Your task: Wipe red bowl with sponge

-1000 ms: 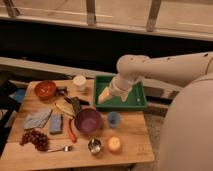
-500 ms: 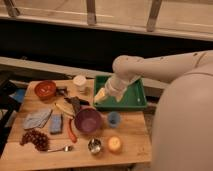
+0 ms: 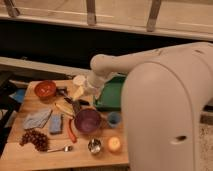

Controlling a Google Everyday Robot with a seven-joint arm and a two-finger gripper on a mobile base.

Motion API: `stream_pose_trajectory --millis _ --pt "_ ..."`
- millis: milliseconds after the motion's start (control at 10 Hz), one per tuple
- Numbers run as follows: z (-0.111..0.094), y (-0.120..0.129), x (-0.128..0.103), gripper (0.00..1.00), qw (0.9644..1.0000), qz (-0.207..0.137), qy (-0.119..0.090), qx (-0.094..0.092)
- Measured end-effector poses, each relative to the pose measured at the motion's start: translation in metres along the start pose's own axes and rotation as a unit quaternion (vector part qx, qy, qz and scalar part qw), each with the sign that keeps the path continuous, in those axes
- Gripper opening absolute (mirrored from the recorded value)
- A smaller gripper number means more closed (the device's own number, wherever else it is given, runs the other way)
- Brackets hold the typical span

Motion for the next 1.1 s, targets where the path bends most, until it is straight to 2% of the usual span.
stream_pose_trajectory --millis 200,700,800,1000,1100 --pt "0.029 0.044 0.0 0.76 0.9992 -0.035 0.011 -0.013" --pt "0.029 0.044 0.0 0.76 0.9992 -0.036 0.012 -0.013" --pt "0.031 0.043 0.001 0.76 0.999 -0.037 0.019 -0.013" --pt "0.055 0.059 0.007 0.76 0.9976 -0.05 0.038 -0.028" --pt "0.07 0.068 0.012 0.76 0.9964 -0.054 0.049 -0.043"
